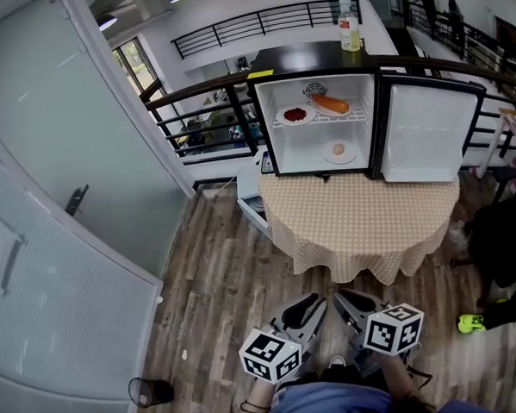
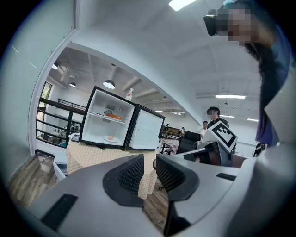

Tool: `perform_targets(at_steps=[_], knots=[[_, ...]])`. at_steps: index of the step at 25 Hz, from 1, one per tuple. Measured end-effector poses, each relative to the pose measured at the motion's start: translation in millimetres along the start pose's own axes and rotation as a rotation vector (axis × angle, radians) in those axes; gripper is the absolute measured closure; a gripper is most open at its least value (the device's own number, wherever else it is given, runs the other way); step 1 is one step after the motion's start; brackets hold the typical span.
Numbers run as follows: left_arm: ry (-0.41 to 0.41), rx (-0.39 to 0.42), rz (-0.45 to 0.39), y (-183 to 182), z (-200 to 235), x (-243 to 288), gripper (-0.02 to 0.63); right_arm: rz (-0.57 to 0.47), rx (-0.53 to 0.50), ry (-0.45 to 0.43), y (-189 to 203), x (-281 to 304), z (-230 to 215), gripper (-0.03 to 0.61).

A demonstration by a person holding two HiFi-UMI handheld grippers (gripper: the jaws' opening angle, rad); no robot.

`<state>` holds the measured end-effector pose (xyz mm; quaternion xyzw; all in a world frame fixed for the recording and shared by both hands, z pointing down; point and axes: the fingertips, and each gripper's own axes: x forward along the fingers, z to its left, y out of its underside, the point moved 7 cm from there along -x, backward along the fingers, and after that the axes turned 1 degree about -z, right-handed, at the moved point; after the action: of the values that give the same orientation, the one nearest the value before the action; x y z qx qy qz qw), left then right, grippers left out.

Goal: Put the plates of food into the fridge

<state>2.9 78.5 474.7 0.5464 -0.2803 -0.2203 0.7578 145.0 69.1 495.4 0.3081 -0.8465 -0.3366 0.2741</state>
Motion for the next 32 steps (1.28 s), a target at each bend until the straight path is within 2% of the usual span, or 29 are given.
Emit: perform_targets(at_steps=[7,17,32], knots=[[0.031,0.049,0.011,5.4,-3.7,-44.5,0.523,-0.017,-0.001,0.029,24.1,-1.7,29.4,0.528],[0.051,0.034,0.011,16.3,2.8,-92.3,0.523,-0.005,0.002,0.070,59.2,-1.2,65.9,0.537],[0.092,0.021,-0.009,15.3,0.7,-100.2,0.523,-0.030,-0.016,0.115,66.4,-13.4,78.1,0.540]])
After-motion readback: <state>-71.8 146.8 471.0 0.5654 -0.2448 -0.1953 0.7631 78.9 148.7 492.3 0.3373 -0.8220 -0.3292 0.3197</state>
